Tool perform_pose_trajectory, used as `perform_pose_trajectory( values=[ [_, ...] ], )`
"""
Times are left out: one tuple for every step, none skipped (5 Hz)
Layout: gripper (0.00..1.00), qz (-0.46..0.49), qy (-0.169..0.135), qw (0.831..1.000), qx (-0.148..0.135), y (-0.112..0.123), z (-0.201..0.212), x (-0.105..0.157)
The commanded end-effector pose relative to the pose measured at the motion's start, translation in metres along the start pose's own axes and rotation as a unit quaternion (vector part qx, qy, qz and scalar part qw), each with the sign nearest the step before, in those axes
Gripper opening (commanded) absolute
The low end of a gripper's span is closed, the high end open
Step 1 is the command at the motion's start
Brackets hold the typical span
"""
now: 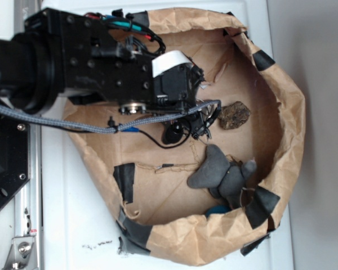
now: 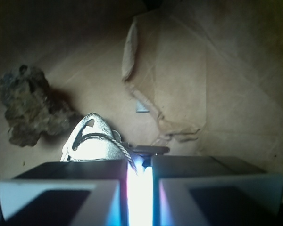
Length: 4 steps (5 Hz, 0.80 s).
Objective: Grab the silver keys.
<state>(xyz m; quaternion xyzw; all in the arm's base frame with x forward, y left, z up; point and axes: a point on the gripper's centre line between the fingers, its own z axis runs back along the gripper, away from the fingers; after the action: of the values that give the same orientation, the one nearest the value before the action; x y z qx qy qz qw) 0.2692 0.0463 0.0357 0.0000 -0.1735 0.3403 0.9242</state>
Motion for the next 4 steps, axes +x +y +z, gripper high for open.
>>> perform_pose_trajectory(
  values=[
    [0.00, 0.015, -0.042, 0.999, -0.004, -0.005, 0.003, 0.005],
    [0.00, 0.041, -0.056, 0.998, -0.005, -0.008, 0.002, 0.010],
    [0.00, 0.092, -0.032, 0.993, -0.064, -0.005, 0.016, 0.025],
    [0.00, 0.104, -0.021, 0.987, -0.120, 0.007, 0.067, 0.037]
  ],
)
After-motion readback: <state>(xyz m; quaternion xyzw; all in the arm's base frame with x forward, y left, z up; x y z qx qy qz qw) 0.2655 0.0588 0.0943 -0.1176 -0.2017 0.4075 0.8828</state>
